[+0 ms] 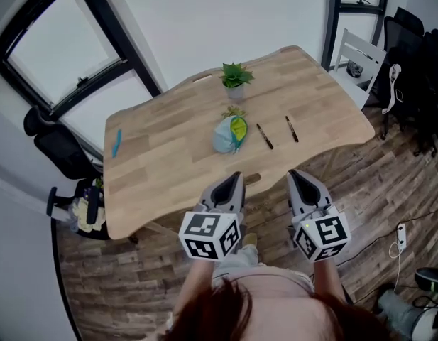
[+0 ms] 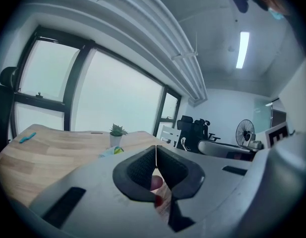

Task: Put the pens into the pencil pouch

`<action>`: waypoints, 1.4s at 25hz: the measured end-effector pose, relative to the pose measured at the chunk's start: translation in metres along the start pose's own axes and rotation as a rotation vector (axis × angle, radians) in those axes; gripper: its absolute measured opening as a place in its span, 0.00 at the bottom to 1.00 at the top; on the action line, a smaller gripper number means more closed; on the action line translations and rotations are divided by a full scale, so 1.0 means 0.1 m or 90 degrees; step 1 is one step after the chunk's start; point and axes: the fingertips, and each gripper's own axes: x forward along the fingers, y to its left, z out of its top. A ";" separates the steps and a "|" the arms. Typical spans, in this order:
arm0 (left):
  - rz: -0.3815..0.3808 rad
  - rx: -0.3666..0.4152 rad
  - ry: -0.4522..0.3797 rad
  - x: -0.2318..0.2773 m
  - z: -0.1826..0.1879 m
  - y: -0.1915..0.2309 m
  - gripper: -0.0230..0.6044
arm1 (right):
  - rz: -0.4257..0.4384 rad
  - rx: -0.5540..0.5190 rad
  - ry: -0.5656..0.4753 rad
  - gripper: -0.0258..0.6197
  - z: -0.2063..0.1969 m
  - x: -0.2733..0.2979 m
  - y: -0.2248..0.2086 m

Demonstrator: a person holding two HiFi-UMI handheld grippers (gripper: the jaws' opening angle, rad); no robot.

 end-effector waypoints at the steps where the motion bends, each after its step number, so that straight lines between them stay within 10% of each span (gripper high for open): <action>1: -0.005 0.000 0.003 0.06 0.02 0.05 0.04 | -0.001 -0.001 0.001 0.04 0.00 0.07 -0.01; 17: -0.015 -0.061 0.100 0.82 -0.09 0.99 0.17 | -0.015 -0.009 0.041 0.04 -0.03 1.17 -0.12; 35: 0.110 -0.203 0.230 1.74 -1.08 1.61 0.23 | 0.004 -0.016 0.182 0.10 -0.74 1.82 -0.70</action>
